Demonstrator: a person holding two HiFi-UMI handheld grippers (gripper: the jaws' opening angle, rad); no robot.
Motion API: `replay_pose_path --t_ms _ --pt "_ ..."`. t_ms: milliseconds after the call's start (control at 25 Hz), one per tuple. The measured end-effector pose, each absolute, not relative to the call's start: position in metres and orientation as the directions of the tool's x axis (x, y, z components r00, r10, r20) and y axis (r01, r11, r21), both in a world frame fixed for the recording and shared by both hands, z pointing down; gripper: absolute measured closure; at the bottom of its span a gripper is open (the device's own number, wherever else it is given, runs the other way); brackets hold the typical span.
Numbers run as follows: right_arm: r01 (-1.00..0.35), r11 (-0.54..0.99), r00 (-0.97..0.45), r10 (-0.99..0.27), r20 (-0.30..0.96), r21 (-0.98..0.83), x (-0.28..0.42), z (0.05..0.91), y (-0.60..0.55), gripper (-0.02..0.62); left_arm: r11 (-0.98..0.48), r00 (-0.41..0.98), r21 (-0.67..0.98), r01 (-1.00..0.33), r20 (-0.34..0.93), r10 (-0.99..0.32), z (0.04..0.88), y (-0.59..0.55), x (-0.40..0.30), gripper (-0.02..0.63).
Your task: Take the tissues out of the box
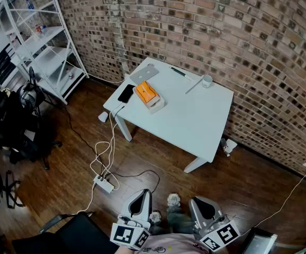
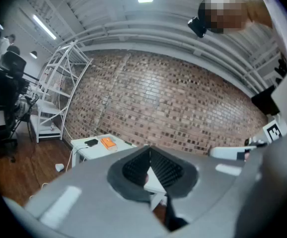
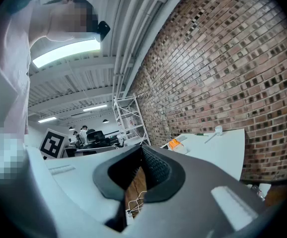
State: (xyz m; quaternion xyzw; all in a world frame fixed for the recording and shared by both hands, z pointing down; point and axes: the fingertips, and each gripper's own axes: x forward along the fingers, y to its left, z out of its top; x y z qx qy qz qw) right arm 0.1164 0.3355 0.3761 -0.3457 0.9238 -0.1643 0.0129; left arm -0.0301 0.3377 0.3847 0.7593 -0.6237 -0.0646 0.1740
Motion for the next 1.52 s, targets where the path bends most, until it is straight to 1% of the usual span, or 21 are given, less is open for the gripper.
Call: replay_pose_path --t_ms 160,360,480,600,680,800,880,960,1040,1080,1120,1160,1200,1240,1280,1320,1360,1400,1440,1480,1520 --pt "-0.588 0.76 -0.801 -0.594 0.07 -0.278 0.114 0.384 0.264 0.592 -0.116 0.167 0.327 -0.938 0.131 -0.977 0.397 0.27 -0.027 0.601" --pt "-0.495 0.806 -0.857 -0.515 0.027 -0.326 0.084 0.382 0.178 0.592 -0.025 0.073 0.297 -0.954 0.151 -0.986 0.391 0.204 -0.045 0.601" --pt "-0.444 0.83 -0.889 -0.456 0.048 -0.338 0.051 0.388 0.135 0.592 0.021 0.032 0.267 -0.964 0.193 -0.981 0.397 0.168 -0.071 0.601" --pt "-0.443 0.837 -0.894 -0.441 0.084 -0.323 0.02 0.395 0.09 0.592 0.031 0.028 0.272 -0.962 0.209 -0.978 0.409 0.126 -0.098 0.601" --pt "-0.458 0.832 -0.887 -0.448 0.109 -0.314 0.001 0.394 0.062 0.592 0.014 0.049 0.286 -0.958 0.213 -0.976 0.422 0.093 -0.116 0.601" --pt "-0.532 0.805 -0.846 -0.517 0.129 -0.261 -0.008 0.387 0.017 0.592 -0.061 0.118 0.26 -0.964 0.21 -0.971 0.432 0.031 -0.137 0.601" --pt "-0.569 0.786 -0.822 -0.554 0.136 -0.241 -0.005 0.384 -0.009 0.592 -0.145 0.179 0.169 -0.975 0.206 -0.962 0.437 -0.006 -0.143 0.601" --pt "-0.599 0.766 -0.801 -0.578 0.159 -0.233 -0.003 0.389 -0.036 0.592 -0.221 0.234 0.08 -0.972 0.233 -0.944 0.449 -0.043 -0.147 0.601" --pt "-0.605 0.764 -0.796 -0.581 0.168 -0.226 -0.002 0.392 -0.059 0.592 -0.291 0.286 0.019 -0.957 0.252 -0.924 0.458 -0.077 -0.146 0.601" --pt "-0.596 0.769 -0.803 -0.573 0.164 -0.229 -0.003 0.394 -0.068 0.592 -0.34 0.317 -0.043 -0.939 0.263 -0.911 0.463 -0.091 -0.143 0.601" --pt "-0.579 0.78 -0.816 -0.557 0.158 -0.238 -0.006 0.396 -0.076 0.592 -0.405 0.353 -0.156 -0.901 0.279 -0.893 0.471 -0.104 -0.139 0.601" --pt "-0.551 0.798 -0.834 -0.528 0.158 -0.244 -0.011 0.4 -0.084 0.592 -0.479 0.39 -0.318 -0.818 0.305 -0.869 0.483 -0.115 -0.133 0.601" --pt "-0.518 0.82 -0.855 -0.488 0.173 -0.243 -0.019 0.408 -0.091 0.592 -0.541 0.417 -0.492 -0.682 0.347 -0.84 0.5 -0.125 -0.126 0.601" --pt "-0.483 0.845 -0.872 -0.441 0.214 -0.229 -0.028 0.419 -0.096 0.591 -0.582 0.427 -0.631 -0.513 0.402 -0.81 0.52 -0.135 -0.121 0.6" --pt "-0.452 0.869 -0.878 -0.394 0.273 -0.202 -0.041 0.435 -0.102 0.585 -0.612 0.426 -0.709 -0.351 0.462 -0.778 0.539 -0.144 -0.119 0.6" --pt "-0.425 0.891 -0.873 -0.357 0.331 -0.161 -0.055 0.454 -0.108 0.56 -0.645 0.424 -0.73 -0.227 0.522 -0.74 0.556 -0.152 -0.118 0.6" --pt "-0.399 0.91 -0.864 -0.333 0.376 -0.111 -0.07 0.473 -0.115 0.554 -0.685 0.422 -0.714 -0.143 0.582 -0.695 0.57 -0.16 -0.12 0.596" --pt "-0.372 0.925 -0.855 -0.313 0.414 -0.071 -0.085 0.492 -0.121 0.551 -0.729 0.417 -0.679 -0.086 0.64 -0.645 0.584 -0.166 -0.123 0.582" --pt "-0.347 0.936 -0.845 -0.287 0.452 -0.055 -0.099 0.512 -0.125 0.532 -0.772 0.405 -0.634 -0.042 0.696 -0.593 0.598 -0.172 -0.127 0.54" --pt "-0.326 0.944 -0.831 -0.254 0.494 -0.062 -0.112 0.532 -0.128 0.49 -0.809 0.387 -0.588 0.0 0.746 -0.542 0.611 -0.177 -0.131 0.46" --pt "-0.309 0.948 -0.814 -0.22 0.537 -0.08 -0.122 0.552 -0.13 0.44 -0.838 0.366 -0.544 0.042 0.789 -0.494 0.622 -0.182 -0.135 0.367"
